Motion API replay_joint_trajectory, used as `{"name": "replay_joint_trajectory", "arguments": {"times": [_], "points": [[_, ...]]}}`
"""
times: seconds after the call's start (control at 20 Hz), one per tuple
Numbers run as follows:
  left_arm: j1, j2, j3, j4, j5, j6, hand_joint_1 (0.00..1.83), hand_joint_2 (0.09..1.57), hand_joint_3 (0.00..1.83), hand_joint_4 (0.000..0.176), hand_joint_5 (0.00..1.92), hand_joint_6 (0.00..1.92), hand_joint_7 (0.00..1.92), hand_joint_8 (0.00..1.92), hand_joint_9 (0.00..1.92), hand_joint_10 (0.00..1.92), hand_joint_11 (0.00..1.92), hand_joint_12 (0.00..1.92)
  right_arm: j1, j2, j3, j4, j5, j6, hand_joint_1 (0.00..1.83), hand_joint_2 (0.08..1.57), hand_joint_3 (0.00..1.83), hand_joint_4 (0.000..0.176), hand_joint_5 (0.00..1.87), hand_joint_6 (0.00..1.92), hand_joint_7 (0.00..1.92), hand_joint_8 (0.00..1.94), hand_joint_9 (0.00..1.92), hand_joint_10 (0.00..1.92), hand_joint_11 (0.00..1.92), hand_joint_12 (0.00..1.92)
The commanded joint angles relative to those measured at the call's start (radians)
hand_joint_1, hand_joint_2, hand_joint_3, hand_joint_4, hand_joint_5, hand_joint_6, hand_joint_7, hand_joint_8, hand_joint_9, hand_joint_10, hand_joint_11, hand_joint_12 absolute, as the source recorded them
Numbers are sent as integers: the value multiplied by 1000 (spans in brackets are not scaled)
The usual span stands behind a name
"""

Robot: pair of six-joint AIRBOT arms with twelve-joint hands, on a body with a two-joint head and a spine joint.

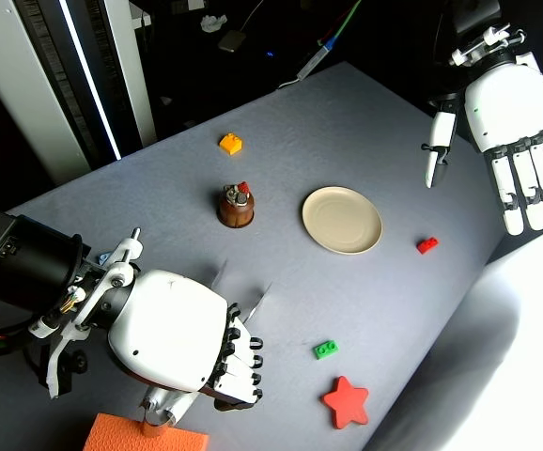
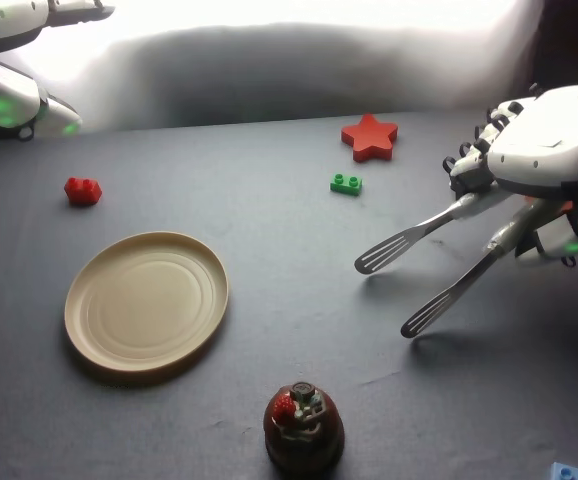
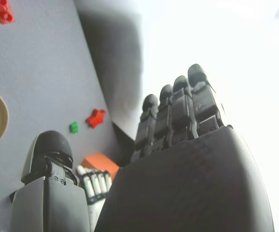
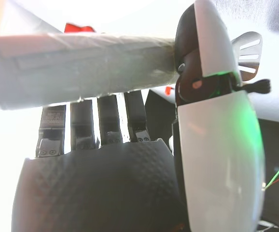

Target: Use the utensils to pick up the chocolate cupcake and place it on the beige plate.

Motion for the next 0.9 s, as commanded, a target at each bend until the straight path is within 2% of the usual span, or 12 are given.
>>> {"name": "replay_joint_trajectory", "arguments": {"times": [0.0, 0.2, 0.25, 0.7, 0.85], "points": [[-17, 6, 8, -4, -96, 1, 332, 1129, 0, 0, 68, 3, 34, 2, 35, 2, 0, 170, 10, 8, -2, -7, 8, -5, 1043, 1093, 3, 0, 421, 759, 415, 842, 313, 1150, 129, 1596], [-18, 6, 8, -4, -99, 2, 328, 1129, 0, 0, 72, 2, 47, 3, 45, 3, 0, 177, 11, 8, -4, -7, 8, -8, 1042, 1105, 1, 0, 403, 839, 431, 854, 325, 1137, 149, 1601], [-18, 6, 7, -4, -99, 2, 321, 1126, 0, 0, 81, 3, 57, 3, 57, 4, 0, 219, 11, 8, -4, -7, 8, -8, 1038, 1097, 0, 0, 384, 833, 427, 854, 329, 1144, 151, 1609], [-19, 6, 8, -3, -100, 2, 298, 1134, 1, 0, 70, 1, 30, 1, 32, 1, 0, 161, 36, 28, -41, -7, 7, -12, 1014, 1096, 0, 0, 412, 832, 446, 829, 350, 1107, 151, 1584], [-19, 6, 9, -3, -100, 2, 304, 1133, 0, 0, 68, 1, 35, 1, 39, 1, 0, 166, 42, 33, -55, -7, 0, -12, 1041, 1070, 0, 0, 411, 801, 467, 807, 377, 1086, 203, 1558]]}}
